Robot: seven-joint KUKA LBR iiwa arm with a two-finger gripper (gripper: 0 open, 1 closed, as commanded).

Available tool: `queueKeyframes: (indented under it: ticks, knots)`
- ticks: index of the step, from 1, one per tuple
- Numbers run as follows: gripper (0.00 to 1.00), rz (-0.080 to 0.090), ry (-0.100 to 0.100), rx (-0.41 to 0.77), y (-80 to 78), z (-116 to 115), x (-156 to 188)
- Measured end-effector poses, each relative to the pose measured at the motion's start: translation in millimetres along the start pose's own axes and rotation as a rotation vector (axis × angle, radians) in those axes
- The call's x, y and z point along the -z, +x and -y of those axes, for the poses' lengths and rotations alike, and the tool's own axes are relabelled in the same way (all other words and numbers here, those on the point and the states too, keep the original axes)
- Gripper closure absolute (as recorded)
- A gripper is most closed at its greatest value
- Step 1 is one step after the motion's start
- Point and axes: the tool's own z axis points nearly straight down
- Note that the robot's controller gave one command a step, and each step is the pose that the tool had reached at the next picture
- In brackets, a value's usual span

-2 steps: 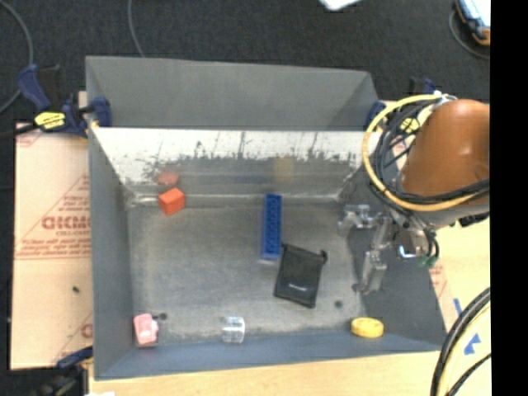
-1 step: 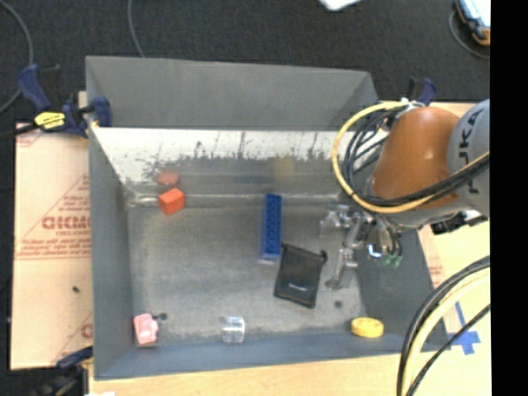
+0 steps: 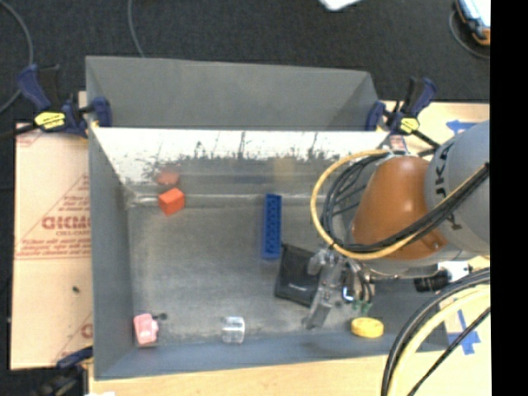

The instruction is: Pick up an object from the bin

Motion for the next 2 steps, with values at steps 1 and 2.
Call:
queueKeyframes:
  ticks: [1, 2]
  knots:
    - [1.0, 0.008, 0.0, 0.892, -50.3, -11.0, -31.1]
    - [1.0, 0.008, 0.001, 0.892, -50.3, -11.1, -30.8]
